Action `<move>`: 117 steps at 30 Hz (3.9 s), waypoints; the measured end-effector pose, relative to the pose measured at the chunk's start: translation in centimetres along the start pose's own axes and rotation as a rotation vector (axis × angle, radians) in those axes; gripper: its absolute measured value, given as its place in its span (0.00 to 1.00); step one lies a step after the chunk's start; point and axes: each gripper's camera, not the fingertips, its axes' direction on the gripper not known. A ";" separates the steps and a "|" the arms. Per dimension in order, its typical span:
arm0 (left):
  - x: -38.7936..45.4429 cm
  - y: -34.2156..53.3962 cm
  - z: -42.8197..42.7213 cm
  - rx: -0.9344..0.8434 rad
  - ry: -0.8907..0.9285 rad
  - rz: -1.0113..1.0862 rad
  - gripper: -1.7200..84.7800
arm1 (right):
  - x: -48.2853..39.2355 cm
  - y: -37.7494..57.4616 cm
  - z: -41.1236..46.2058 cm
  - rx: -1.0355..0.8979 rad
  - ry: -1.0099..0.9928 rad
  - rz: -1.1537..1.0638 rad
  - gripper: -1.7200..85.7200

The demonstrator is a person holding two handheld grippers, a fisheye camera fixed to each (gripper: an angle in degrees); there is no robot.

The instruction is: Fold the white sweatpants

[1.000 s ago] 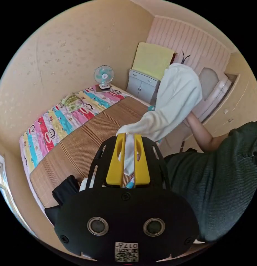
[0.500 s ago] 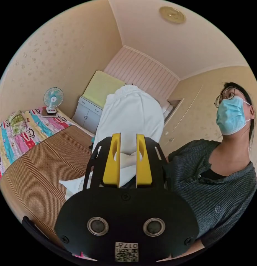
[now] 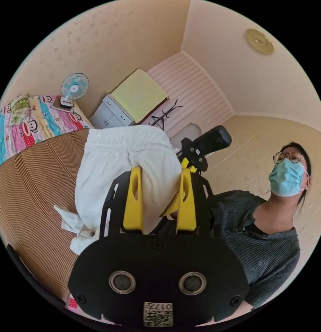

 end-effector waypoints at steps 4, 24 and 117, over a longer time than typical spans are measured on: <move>1.1 0.9 -2.6 0.061 0.025 0.173 0.13 | -0.3 4.1 -1.0 0.184 0.008 0.039 0.04; 5.3 -4.1 -1.8 -0.072 0.794 0.669 0.12 | 18.3 13.4 9.8 0.770 -1.073 -0.182 0.19; 45.4 -2.6 -10.8 0.943 -0.743 0.543 0.06 | 4.7 2.0 -35.7 0.655 0.448 0.422 0.11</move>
